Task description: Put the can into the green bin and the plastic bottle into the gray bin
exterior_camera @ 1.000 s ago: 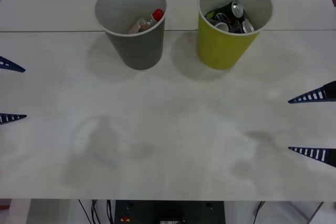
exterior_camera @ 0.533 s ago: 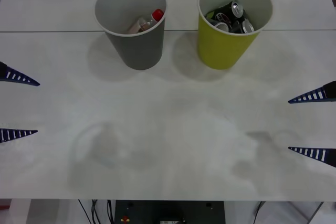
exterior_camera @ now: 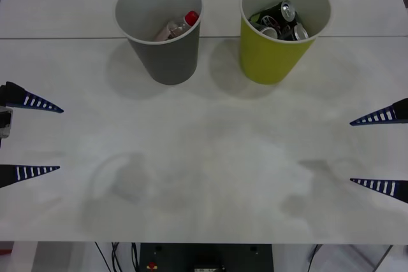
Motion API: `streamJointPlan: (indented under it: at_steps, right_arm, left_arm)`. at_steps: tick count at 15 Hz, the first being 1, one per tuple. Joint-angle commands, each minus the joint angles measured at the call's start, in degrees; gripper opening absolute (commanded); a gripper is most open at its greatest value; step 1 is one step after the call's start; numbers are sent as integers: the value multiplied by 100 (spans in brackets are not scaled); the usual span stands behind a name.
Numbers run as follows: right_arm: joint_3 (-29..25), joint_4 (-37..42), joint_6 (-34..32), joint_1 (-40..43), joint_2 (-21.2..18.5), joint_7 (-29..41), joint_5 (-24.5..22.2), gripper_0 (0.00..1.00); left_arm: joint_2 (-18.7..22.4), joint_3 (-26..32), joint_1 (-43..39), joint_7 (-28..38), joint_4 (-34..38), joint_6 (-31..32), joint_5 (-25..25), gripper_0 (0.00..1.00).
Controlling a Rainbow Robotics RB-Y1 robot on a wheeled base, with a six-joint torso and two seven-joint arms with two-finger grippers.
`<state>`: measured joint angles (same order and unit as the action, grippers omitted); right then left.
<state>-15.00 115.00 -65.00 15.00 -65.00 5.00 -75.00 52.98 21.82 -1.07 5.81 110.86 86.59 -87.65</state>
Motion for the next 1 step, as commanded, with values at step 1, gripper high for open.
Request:
streamJointPlan:
  at_steps: [1]
  right_arm:
    - [0,0,0,0,0,0,0,100]
  left_arm:
    - [2,-2,2,-1,-3,-2,-6,100]
